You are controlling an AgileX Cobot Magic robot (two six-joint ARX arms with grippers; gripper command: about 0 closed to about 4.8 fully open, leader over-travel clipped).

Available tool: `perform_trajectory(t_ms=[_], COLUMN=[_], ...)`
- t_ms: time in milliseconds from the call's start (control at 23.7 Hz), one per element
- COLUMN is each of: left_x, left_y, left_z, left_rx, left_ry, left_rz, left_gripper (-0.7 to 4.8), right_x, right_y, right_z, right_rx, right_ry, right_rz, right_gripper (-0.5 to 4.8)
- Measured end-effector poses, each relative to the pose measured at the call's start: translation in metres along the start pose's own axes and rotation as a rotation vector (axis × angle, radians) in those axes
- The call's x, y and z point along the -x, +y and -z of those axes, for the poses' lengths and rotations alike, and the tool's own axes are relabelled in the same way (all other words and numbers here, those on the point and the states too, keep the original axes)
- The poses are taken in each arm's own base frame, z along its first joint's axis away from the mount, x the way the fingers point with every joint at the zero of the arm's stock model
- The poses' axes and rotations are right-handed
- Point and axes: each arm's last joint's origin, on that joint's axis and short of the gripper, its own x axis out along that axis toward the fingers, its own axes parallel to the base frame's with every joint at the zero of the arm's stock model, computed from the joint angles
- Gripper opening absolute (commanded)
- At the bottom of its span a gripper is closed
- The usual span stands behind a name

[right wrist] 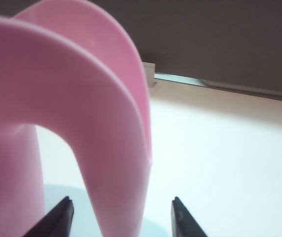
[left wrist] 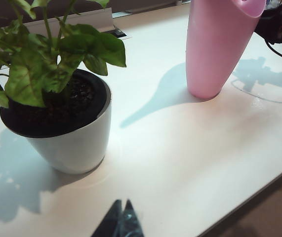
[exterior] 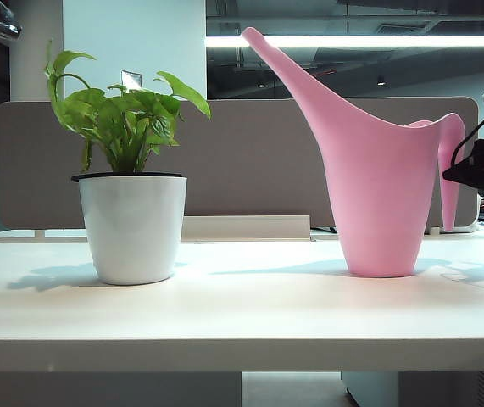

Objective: Pick up the watering can from the table, water the potted plant, and put the can back.

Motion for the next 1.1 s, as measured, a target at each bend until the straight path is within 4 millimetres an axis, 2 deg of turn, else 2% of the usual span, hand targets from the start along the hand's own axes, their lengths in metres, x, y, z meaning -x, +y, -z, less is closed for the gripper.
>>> perform_trajectory(t_ms=[295, 548, 1095], left_x=[0.0, 0.0, 0.0], left_y=[0.0, 0.0, 0.0], left_z=[0.0, 0.0, 0.0], left_rx=[0.0, 0.0, 0.0], left_ry=[0.0, 0.001, 0.001], left_rz=[0.0, 0.0, 0.0], left_gripper=[-0.05, -0.05, -0.05], right_x=[-0.009, -0.016, -0.024], right_y=[-0.001, -0.006, 0.0], right_z=[-0.009, -0.01, -0.005], right_rx=[0.022, 0.017, 0.013], right_ry=[-0.027, -0.021, -0.012], right_rz=[-0.017, -0.028, -0.053], right_gripper=[2.73, 2.61, 2.61])
